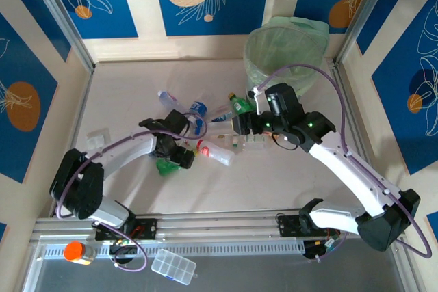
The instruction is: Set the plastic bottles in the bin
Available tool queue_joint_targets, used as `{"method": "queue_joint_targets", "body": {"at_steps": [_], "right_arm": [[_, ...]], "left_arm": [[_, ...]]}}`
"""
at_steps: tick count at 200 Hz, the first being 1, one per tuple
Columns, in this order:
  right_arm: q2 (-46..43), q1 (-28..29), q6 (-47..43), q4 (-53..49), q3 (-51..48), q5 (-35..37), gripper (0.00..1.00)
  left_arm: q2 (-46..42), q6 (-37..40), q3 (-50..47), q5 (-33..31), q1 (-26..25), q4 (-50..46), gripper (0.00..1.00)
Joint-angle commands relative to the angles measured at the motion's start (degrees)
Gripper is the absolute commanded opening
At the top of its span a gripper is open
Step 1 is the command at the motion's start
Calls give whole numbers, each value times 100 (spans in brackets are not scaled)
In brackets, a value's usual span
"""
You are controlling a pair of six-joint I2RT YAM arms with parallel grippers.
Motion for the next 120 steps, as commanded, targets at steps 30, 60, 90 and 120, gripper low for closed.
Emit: {"method": "queue_joint_targets", "body": {"at_steps": [30, 60, 90, 120], "right_arm": [[-138, -224, 145, 230, -242, -509, 73], [-155, -288, 205, 284, -291, -610, 73], [-179, -295, 259, 293, -270, -653, 73], [-250, -296, 301, 268, -257, -649, 73]], "left_arm": [[302, 200, 66, -216, -279, -285, 83], [505, 126, 27, -330, -393, -266, 75], [533, 69, 26, -384, -399, -258, 67], [506, 17, 13, -331, -408, -259, 59]]}}
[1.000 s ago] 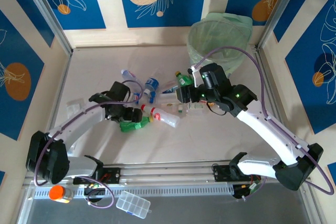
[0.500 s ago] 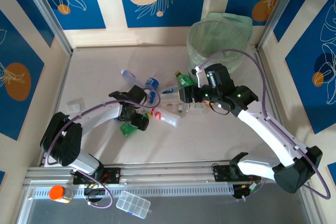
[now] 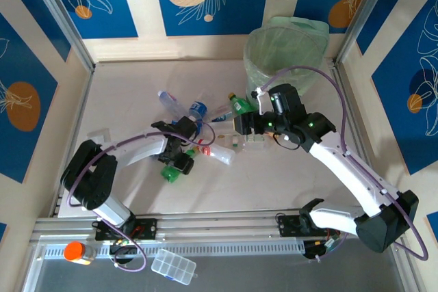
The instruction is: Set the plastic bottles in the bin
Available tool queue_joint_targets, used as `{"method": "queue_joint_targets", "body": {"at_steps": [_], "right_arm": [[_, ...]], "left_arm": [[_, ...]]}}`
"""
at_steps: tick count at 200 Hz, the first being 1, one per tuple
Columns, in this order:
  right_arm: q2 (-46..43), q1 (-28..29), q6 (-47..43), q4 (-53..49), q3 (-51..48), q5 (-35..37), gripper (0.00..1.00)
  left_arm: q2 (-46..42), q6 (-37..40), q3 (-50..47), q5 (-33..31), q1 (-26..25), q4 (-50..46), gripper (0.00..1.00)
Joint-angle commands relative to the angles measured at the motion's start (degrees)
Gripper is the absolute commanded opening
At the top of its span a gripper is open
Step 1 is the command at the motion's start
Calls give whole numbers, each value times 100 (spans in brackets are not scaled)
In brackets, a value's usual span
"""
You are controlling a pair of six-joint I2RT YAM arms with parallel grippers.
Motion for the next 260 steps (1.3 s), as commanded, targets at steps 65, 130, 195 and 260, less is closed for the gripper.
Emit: {"method": "queue_joint_targets", "body": {"at_steps": [65, 130, 195, 260], "right_arm": [[-294, -50, 282, 7, 31, -369, 73], [-297, -59, 647, 478, -38, -1119, 72], [148, 306, 1047, 1077, -96, -1647, 76], [498, 632, 1590, 2280, -223, -2274, 83]], "left_arm": [[-848, -321, 197, 248, -48, -461, 57], [-2434, -941, 247, 953, -39, 127, 53], [-3480, -2133, -548, 2161, 48, 2403, 50], [-3707, -2542, -861, 2836, 67, 3452, 50]]}}
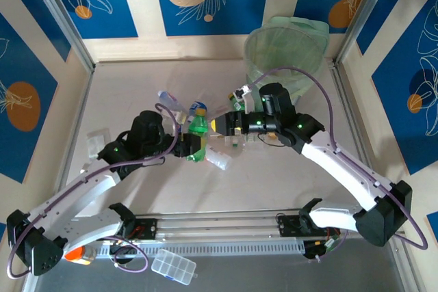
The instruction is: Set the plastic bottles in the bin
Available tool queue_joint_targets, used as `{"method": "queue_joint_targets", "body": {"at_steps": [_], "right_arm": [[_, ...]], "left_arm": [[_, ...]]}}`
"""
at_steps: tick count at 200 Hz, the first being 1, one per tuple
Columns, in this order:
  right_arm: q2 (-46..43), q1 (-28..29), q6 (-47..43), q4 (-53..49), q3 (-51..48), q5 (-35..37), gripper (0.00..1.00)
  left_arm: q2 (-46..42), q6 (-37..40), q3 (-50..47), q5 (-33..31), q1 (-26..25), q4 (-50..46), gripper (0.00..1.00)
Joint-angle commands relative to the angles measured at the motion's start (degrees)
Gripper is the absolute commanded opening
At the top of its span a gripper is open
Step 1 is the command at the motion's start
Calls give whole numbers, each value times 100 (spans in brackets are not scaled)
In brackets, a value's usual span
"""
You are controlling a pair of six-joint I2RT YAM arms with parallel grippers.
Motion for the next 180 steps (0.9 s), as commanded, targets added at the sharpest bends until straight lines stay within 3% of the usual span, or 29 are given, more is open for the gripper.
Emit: {"method": "queue_joint_targets", "body": {"at_steps": [1, 60, 107, 180], "right_arm": [[161, 98, 321, 675, -66, -418, 83], [383, 227, 1023, 1866, -474, -918, 86], [387, 315, 1517, 2700, -802, -1168, 75], [390, 307, 1822, 3091, -903, -1208, 57]], "left_arm": [[-168, -293, -127, 471, 40, 735, 50], [-311, -466, -136, 691, 42, 1219, 50], [-172, -564, -144, 836, 47, 1422, 51], [-127, -643, -256, 1004, 47, 1652, 56]]}}
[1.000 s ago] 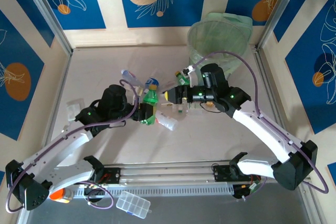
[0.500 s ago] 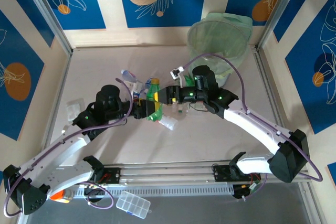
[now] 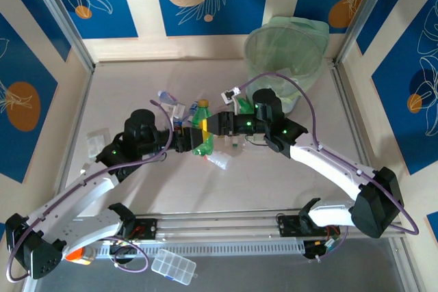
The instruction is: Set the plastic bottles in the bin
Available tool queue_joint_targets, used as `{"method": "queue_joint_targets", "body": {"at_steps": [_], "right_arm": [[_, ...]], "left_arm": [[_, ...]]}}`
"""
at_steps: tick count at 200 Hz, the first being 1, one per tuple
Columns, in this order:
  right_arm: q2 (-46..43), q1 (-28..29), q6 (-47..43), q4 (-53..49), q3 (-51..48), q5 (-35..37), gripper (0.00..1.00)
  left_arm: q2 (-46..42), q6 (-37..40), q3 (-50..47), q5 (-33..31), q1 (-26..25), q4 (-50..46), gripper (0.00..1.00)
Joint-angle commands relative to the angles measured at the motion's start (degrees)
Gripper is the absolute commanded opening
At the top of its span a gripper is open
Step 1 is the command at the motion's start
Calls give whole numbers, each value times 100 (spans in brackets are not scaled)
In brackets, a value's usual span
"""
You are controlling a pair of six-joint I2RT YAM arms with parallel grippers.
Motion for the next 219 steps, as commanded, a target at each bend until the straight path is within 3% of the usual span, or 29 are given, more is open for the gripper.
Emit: {"method": "queue_joint_targets", "body": {"at_steps": [1, 64, 105, 141, 169, 219], "right_arm": [[22, 64, 259, 425, -19, -242, 57], [-312, -19, -181, -298, 82, 96, 53], [-691, -343, -749, -1229, 477, 488, 51], [-729, -971, -1583, -2958, 1733, 1465, 47], [-348, -1674, -2124, -3972, 2957, 2359, 47], [1165, -2825, -2684, -4954, 5146, 3442, 48]], "left_arm": [[-3, 35, -102, 316, -13, 405, 57], [-310, 129, -153, 318, -16, 336, 79], [-684, 553, 169, 31, -8, -330, 84], [-1033, 1424, 900, -1323, -4, -1875, 85], [-1020, 1649, 1295, -2501, -6, -2855, 84], [-1015, 1652, 1092, -2467, -12, -2905, 83]]}}
